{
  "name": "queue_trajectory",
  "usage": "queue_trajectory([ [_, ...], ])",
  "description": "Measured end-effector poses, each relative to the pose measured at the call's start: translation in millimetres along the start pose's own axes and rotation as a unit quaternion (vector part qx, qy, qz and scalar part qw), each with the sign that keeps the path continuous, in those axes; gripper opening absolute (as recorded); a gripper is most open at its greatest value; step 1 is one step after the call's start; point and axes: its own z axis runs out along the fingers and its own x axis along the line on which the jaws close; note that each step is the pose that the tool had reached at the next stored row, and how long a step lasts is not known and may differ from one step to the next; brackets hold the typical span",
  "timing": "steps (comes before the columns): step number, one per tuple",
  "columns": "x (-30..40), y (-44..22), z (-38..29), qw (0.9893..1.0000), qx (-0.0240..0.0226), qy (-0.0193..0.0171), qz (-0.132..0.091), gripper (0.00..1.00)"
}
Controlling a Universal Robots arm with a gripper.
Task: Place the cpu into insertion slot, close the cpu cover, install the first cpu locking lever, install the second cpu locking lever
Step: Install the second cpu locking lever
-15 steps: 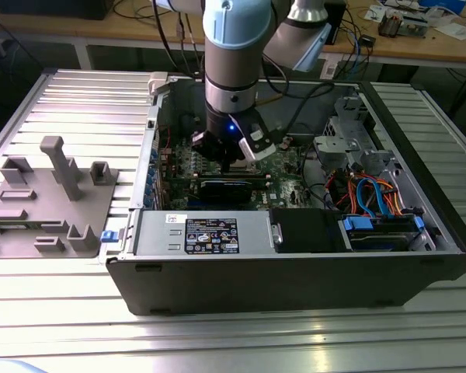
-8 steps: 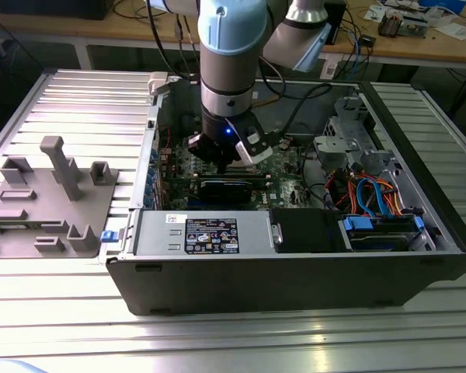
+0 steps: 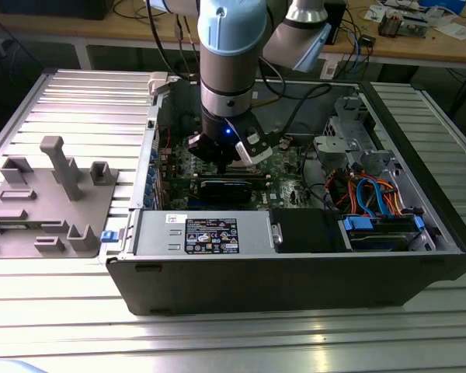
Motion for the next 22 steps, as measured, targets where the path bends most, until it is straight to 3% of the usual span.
queue_trajectory([
  [12,2.1,-0.3,2.7,1.0000,-0.0006,0.0003,0.000,0.11],
  [17,6.0,-1.0,9.6,1.0000,-0.0045,0.0000,0.000,0.11],
  [22,7.4,-1.7,14.5,0.9999,-0.0121,-0.0008,0.000,0.11],
])
